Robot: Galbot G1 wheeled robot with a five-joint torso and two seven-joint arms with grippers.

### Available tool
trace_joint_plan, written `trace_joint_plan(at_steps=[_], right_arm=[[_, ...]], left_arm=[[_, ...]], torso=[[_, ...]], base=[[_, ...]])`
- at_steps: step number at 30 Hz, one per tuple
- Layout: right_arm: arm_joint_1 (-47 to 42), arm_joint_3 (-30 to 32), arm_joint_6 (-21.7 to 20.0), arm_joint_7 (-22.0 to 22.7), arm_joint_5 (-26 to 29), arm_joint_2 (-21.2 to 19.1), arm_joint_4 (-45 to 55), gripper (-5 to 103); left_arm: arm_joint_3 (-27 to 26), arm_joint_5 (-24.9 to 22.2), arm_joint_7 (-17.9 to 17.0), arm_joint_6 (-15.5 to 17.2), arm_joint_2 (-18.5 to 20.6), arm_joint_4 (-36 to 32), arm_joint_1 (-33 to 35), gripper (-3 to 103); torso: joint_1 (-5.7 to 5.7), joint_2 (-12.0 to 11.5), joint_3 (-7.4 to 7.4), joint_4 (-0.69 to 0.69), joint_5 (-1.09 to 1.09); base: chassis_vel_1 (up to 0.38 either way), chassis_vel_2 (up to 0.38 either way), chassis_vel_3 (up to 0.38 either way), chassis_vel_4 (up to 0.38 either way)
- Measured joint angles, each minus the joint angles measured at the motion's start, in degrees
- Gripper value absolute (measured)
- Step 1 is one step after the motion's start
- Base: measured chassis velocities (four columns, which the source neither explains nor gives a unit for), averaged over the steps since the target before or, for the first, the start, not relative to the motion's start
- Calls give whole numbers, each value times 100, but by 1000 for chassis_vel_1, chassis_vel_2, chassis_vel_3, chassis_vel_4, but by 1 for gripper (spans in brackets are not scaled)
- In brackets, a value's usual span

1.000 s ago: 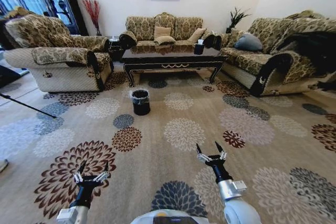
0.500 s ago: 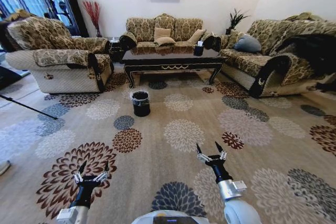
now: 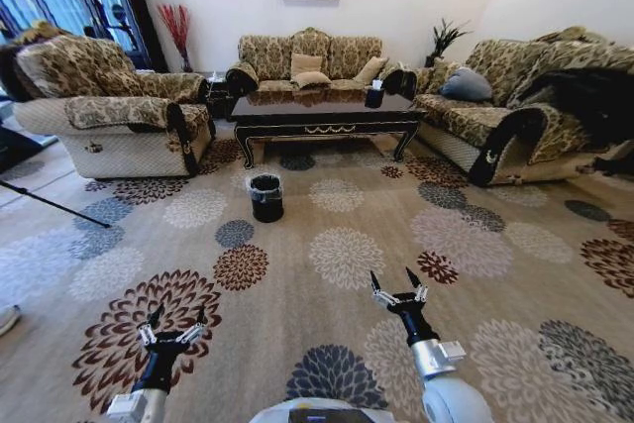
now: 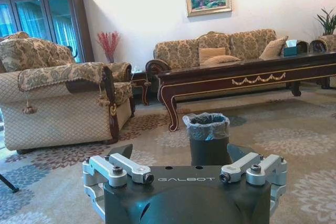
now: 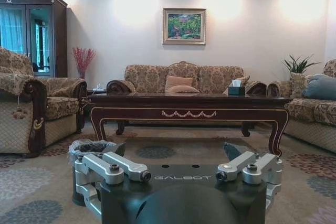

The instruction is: Move to the front of the table and pick up the trash from the floor, then place it into the trash bin.

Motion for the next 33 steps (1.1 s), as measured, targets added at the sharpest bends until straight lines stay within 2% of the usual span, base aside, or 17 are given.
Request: trace_joint_plan(at_steps=[33], right_arm=[[0,0,0,0,0,0,0,100]], left_arm=[[0,0,0,0,0,0,0,100]], torso=[[281,774,493,0,0]], base=[[0,0,0,0]])
